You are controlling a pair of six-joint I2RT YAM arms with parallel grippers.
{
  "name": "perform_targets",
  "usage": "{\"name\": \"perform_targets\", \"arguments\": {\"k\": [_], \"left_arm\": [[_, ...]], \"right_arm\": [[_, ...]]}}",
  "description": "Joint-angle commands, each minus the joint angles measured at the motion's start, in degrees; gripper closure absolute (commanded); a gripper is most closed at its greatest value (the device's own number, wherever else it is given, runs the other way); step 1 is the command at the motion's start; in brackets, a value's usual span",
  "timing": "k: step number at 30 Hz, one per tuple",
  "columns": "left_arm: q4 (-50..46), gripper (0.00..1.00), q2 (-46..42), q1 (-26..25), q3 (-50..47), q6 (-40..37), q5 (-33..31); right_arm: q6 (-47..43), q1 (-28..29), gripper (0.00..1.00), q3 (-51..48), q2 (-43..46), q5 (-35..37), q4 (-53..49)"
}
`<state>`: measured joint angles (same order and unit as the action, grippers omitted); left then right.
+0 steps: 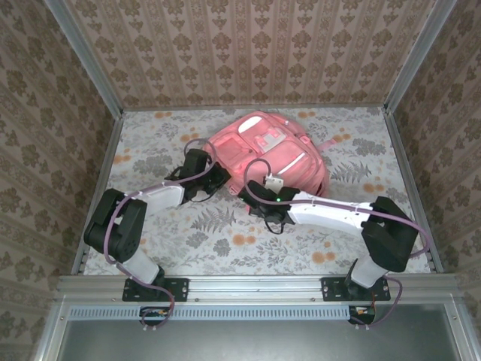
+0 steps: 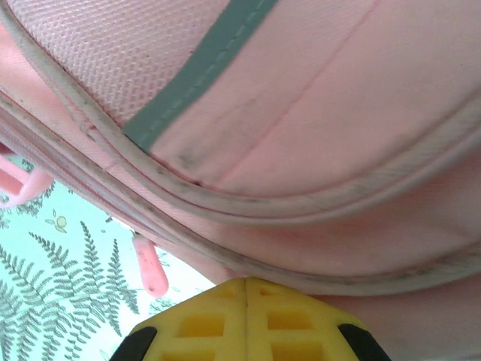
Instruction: Pack books, pencil case, and school supplies into a backpack
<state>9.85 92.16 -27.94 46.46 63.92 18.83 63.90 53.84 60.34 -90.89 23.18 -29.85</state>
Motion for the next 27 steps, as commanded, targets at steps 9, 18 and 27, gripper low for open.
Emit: {"name": "perform_targets", "arguments": {"k": [9, 18, 27], "left_arm": [[0.63, 1.00, -2.91, 0.93, -0.22, 0.41, -1.32], [0.35, 1.00, -3.90, 0.74, -0.84, 0.55, -1.60], [0.39, 1.00, -4.03, 0.63, -0.76, 0.67, -1.70]], "right_arm": [[-8.35, -0.06, 0.60, 4.70, -6.90, -6.94, 6.16], [-9.41, 0.12, 0.68, 8.51, -11.15, -9.01, 8.39], [-6.76, 0.49, 0.67, 9.47, -12.39, -9.88, 8.22]]}}
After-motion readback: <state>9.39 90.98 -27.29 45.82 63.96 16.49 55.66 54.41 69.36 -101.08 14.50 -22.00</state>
